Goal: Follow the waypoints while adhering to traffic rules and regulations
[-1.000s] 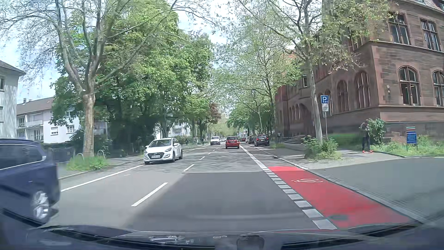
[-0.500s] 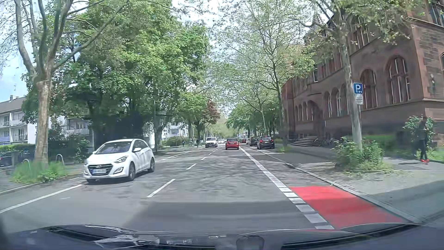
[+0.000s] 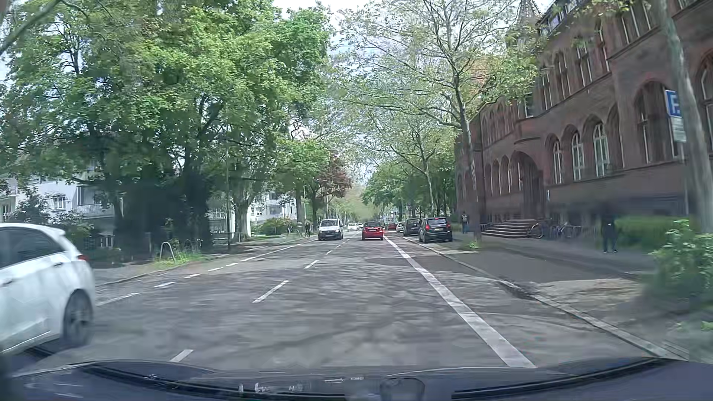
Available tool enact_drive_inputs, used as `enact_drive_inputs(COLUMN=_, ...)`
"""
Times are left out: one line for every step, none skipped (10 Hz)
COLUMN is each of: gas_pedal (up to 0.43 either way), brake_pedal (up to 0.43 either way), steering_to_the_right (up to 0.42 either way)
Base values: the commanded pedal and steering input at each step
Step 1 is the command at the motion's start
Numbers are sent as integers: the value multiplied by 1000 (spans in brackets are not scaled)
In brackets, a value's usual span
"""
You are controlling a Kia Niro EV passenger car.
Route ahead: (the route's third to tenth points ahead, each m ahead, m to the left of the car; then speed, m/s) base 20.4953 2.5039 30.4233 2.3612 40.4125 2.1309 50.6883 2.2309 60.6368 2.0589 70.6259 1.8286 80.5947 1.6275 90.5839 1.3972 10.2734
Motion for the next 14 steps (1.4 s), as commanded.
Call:
enact_drive_inputs(gas_pedal=67, brake_pedal=0, steering_to_the_right=4)
enact_drive_inputs(gas_pedal=67, brake_pedal=0, steering_to_the_right=4)
enact_drive_inputs(gas_pedal=67, brake_pedal=0, steering_to_the_right=4)
enact_drive_inputs(gas_pedal=67, brake_pedal=0, steering_to_the_right=2)
enact_drive_inputs(gas_pedal=67, brake_pedal=0, steering_to_the_right=0)
enact_drive_inputs(gas_pedal=67, brake_pedal=0, steering_to_the_right=-1)
enact_drive_inputs(gas_pedal=67, brake_pedal=0, steering_to_the_right=-1)
enact_drive_inputs(gas_pedal=67, brake_pedal=0, steering_to_the_right=-1)
enact_drive_inputs(gas_pedal=67, brake_pedal=0, steering_to_the_right=-1)
enact_drive_inputs(gas_pedal=67, brake_pedal=0, steering_to_the_right=-1)
enact_drive_inputs(gas_pedal=59, brake_pedal=0, steering_to_the_right=0)
enact_drive_inputs(gas_pedal=59, brake_pedal=0, steering_to_the_right=-1)
enact_drive_inputs(gas_pedal=59, brake_pedal=0, steering_to_the_right=-3)
enact_drive_inputs(gas_pedal=59, brake_pedal=0, steering_to_the_right=-3)
